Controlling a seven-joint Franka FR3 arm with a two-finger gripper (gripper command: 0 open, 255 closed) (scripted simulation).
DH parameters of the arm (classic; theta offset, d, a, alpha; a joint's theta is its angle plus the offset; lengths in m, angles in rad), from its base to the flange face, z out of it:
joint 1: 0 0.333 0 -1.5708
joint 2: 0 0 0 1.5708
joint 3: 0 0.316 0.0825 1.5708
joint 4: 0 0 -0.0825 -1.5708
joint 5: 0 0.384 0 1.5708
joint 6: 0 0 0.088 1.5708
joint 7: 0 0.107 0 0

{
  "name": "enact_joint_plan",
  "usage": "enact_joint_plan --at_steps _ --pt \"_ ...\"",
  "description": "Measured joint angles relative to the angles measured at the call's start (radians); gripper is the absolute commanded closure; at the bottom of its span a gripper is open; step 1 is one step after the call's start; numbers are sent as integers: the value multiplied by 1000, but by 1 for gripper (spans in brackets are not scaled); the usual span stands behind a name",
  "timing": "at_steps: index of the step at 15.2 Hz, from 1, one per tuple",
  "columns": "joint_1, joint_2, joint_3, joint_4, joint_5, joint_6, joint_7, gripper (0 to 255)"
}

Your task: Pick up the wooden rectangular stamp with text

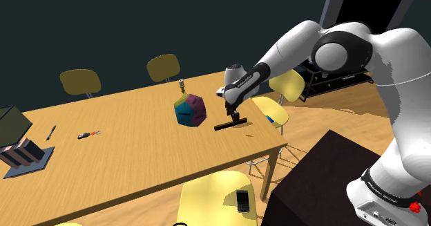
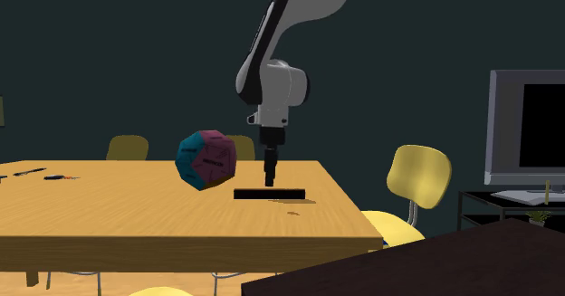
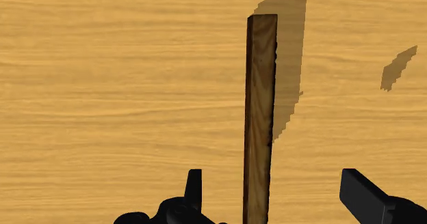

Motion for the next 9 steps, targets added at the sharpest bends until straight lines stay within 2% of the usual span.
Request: enact_joint_plan --at_steps 7,8,9 --pt "0 86 3 42 -2 44 -10 0" --pt "0 90 3 42 -2 48 -10 255" --pt "1 93 3 42 -2 51 -9 255"
